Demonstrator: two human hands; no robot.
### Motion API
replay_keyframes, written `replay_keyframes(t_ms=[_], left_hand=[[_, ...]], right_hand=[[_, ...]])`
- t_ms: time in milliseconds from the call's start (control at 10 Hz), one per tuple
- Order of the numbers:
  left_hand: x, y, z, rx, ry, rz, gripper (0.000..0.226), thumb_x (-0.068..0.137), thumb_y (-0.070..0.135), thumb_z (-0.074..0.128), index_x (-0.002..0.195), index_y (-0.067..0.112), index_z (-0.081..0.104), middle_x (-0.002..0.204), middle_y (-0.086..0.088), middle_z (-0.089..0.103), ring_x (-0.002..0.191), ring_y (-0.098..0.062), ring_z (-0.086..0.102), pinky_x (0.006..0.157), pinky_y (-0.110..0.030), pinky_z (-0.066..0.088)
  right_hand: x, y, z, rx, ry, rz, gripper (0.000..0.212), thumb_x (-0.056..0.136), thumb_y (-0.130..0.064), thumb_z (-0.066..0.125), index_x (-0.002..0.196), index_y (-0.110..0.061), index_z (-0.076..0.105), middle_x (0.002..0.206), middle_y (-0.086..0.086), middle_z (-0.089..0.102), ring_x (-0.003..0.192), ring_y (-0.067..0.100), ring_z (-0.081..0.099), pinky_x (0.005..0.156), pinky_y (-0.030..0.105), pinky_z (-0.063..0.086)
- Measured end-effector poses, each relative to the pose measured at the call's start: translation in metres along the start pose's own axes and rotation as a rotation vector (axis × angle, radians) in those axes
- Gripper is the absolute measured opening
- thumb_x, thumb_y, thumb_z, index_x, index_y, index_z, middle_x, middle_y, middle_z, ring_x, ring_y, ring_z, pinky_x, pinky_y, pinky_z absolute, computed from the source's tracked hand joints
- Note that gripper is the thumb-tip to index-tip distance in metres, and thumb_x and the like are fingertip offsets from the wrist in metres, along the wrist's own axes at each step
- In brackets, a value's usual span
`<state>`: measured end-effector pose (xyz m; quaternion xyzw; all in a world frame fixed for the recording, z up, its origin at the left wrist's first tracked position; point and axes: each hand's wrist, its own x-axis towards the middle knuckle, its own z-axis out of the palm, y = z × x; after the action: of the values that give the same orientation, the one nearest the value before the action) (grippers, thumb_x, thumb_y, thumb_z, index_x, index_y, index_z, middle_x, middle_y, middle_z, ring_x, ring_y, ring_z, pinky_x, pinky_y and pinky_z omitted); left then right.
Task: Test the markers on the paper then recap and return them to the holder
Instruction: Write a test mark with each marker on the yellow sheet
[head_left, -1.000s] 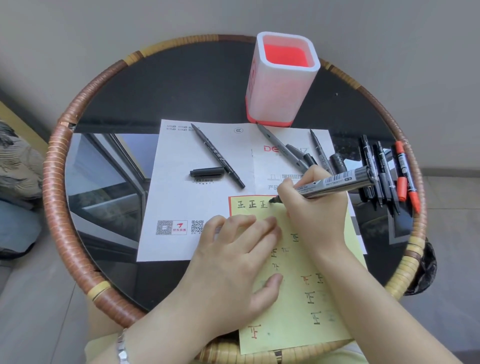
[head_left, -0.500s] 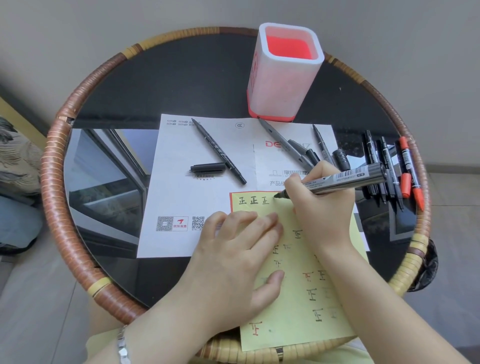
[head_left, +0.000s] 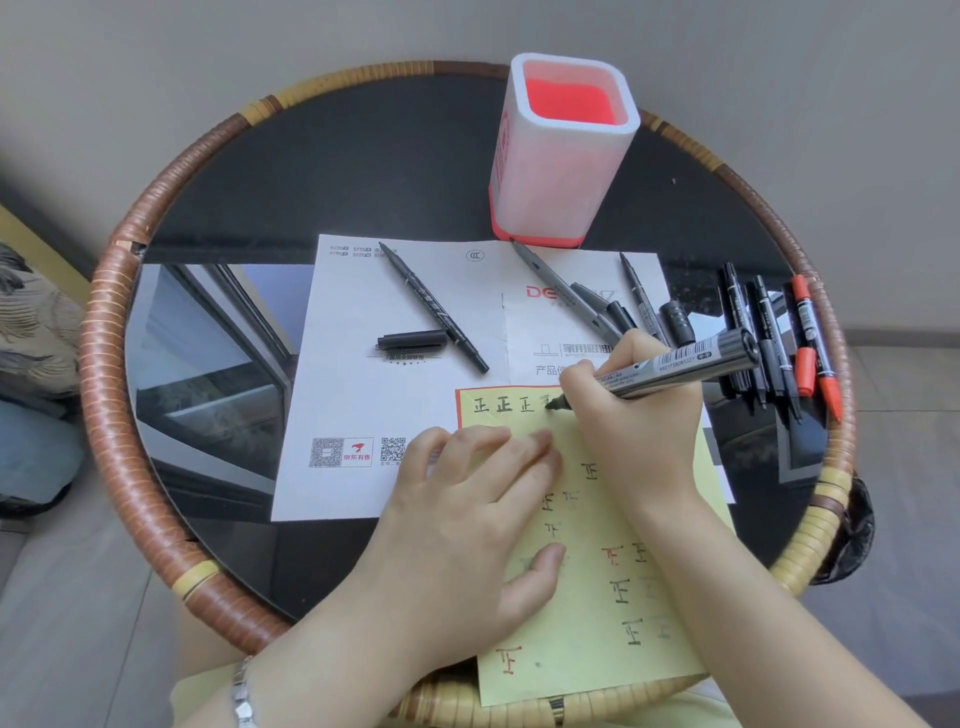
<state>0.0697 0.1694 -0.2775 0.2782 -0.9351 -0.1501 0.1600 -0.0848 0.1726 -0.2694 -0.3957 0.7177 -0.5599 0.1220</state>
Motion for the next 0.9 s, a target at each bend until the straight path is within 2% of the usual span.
replay_keyframes(t_ms=[200,400,500,600,700,800,900], left_hand=[[0.000,0.000,0.000,0.003,0.000,0.000,0.052,0.075,0.049,0.047,0.114,0.019,0.064,0.122,0.009,0.060,0.109,-0.018,0.047,0.093,-0.039,0.030],[0.000,0.000,0.000,0.005,0.001,-0.001,0.052,0.075,0.049,0.046,0.114,0.019,0.064,0.121,0.009,0.062,0.107,-0.017,0.046,0.092,-0.039,0.030],[0.001,0.000,0.000,0.010,0.004,0.004,0.052,0.075,0.048,0.047,0.114,0.019,0.064,0.120,0.009,0.062,0.107,-0.017,0.046,0.092,-0.039,0.030],[0.001,0.001,0.000,0.011,0.006,0.006,0.051,0.075,0.048,0.047,0.113,0.020,0.064,0.120,0.010,0.062,0.106,-0.017,0.047,0.091,-0.039,0.030],[0.003,0.002,0.000,0.021,0.028,0.010,0.048,0.075,0.047,0.047,0.109,0.020,0.066,0.117,0.010,0.063,0.104,-0.017,0.047,0.090,-0.038,0.031],[0.004,0.002,0.001,0.033,0.044,0.013,0.046,0.075,0.046,0.047,0.107,0.019,0.066,0.115,0.010,0.064,0.102,-0.017,0.046,0.089,-0.037,0.031],[0.006,0.003,0.002,0.057,0.063,0.018,0.043,0.075,0.044,0.047,0.103,0.019,0.067,0.110,0.010,0.065,0.099,-0.017,0.046,0.088,-0.038,0.031]], right_hand=[[-0.001,0.000,-0.001,0.004,0.006,-0.025,0.035,0.066,-0.007,0.057,0.049,-0.020,0.029,0.042,-0.008,0.036,0.041,0.003,0.033,0.045,0.012,0.026],[0.006,-0.002,-0.011,0.099,0.226,-0.029,0.036,0.080,-0.001,0.062,0.058,-0.018,0.038,0.052,-0.013,0.044,0.050,-0.004,0.046,0.055,0.007,0.036],[0.003,-0.006,-0.006,0.163,0.160,0.002,0.030,0.081,-0.007,0.065,0.065,-0.019,0.043,0.060,-0.008,0.048,0.052,-0.006,0.051,0.054,0.006,0.038],[0.003,-0.004,-0.004,0.180,-0.015,-0.029,0.026,0.079,-0.013,0.070,0.074,-0.027,0.048,0.062,-0.007,0.054,0.054,-0.002,0.052,0.054,0.011,0.043],[0.003,-0.006,-0.008,0.059,-0.115,-0.101,0.015,0.082,-0.027,0.067,0.093,-0.033,0.058,0.083,-0.013,0.063,0.078,0.003,0.061,0.070,0.019,0.048],[0.006,-0.008,-0.019,-0.134,-0.171,-0.247,0.027,0.085,-0.035,0.056,0.108,-0.020,0.058,0.095,-0.008,0.063,0.089,0.006,0.059,0.078,0.017,0.047],[0.029,0.002,-0.055,-0.455,-0.232,-0.500,0.021,0.083,-0.012,0.062,0.102,-0.014,0.054,0.085,0.004,0.060,0.075,0.020,0.054,0.068,0.033,0.047]])
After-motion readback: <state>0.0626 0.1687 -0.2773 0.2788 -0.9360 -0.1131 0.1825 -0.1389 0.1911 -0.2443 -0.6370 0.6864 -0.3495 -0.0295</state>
